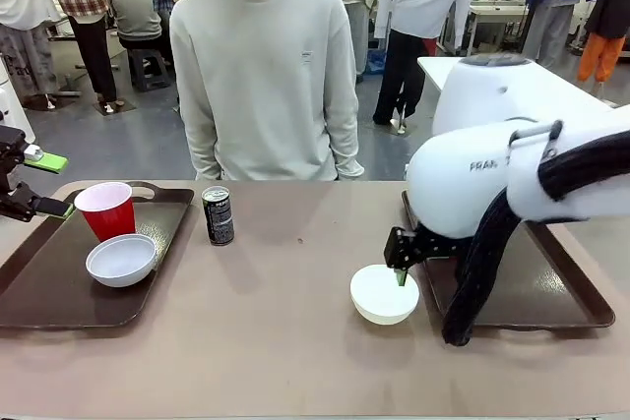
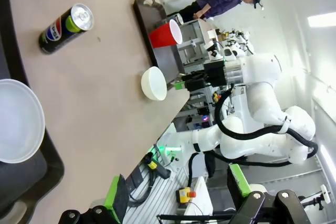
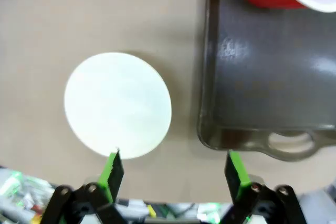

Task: Prepare tableware on both trays.
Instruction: Pick up a Picnic Bowl from the table and place it on a Handle tray.

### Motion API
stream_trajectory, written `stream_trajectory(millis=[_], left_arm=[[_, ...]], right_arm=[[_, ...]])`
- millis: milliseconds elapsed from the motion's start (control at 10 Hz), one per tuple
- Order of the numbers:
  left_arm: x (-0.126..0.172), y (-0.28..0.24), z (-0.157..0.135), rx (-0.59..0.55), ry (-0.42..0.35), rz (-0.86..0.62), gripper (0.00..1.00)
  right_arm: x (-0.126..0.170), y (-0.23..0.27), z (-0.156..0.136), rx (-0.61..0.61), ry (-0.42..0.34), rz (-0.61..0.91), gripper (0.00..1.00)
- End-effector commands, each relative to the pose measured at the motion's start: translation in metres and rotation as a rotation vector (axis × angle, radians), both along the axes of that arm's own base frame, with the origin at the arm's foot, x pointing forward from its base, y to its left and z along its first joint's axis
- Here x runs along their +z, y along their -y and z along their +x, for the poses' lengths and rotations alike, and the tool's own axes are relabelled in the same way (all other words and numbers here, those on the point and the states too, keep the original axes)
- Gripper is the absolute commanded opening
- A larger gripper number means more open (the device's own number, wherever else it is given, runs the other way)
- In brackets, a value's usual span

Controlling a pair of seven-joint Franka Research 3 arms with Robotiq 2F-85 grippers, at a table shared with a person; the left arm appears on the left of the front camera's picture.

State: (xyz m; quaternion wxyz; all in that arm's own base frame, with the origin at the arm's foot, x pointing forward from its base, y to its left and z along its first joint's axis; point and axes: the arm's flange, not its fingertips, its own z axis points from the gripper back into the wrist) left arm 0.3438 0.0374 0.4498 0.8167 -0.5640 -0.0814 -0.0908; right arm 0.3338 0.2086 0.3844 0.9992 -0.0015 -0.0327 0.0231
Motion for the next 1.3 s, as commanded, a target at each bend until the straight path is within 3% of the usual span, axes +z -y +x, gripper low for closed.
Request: stream_trajectory(millis=[0, 400, 700, 800, 900, 1000, 1100, 1200], left_arm=[[0.002, 0.000, 0.002, -0.005, 0.002, -0.005, 1.00], [0.002, 0.000, 0.002, -0.005, 0.002, -0.005, 1.00], [0.002, 0.000, 0.002, -0.005, 0.002, -0.005, 1.00], [0.002, 0.000, 0.002, -0.005, 0.002, -0.005, 1.00], [0.002, 0.000, 0.002, -0.005, 0.002, -0.005, 1.00], [0.002, 0.000, 0.002, -0.005, 0.002, -0.005, 1.00], [0.002, 0.000, 0.002, -0.005, 0.002, -0.005, 1.00], [0.002, 0.000, 0.002, -0.005, 0.002, -0.005, 1.00]], right_arm=[[-0.014, -0.002, -0.005, -0.034, 0.025, -0.022, 1.00], [-0.029, -0.022, -0.005, 0.027, 0.076, 0.051, 0.97], [-0.035, -0.024, 0.000, 0.031, 0.070, 0.049, 0.65], [-0.035, -0.022, 0.000, 0.030, 0.069, 0.048, 0.76], [-0.033, -0.021, 0.000, 0.030, 0.069, 0.045, 0.46], [-0.033, -0.020, 0.000, 0.026, 0.069, 0.042, 0.57], [-0.032, -0.019, 0.000, 0.027, 0.067, 0.037, 0.27], [-0.032, -0.020, -0.001, 0.032, 0.068, 0.034, 0.38]])
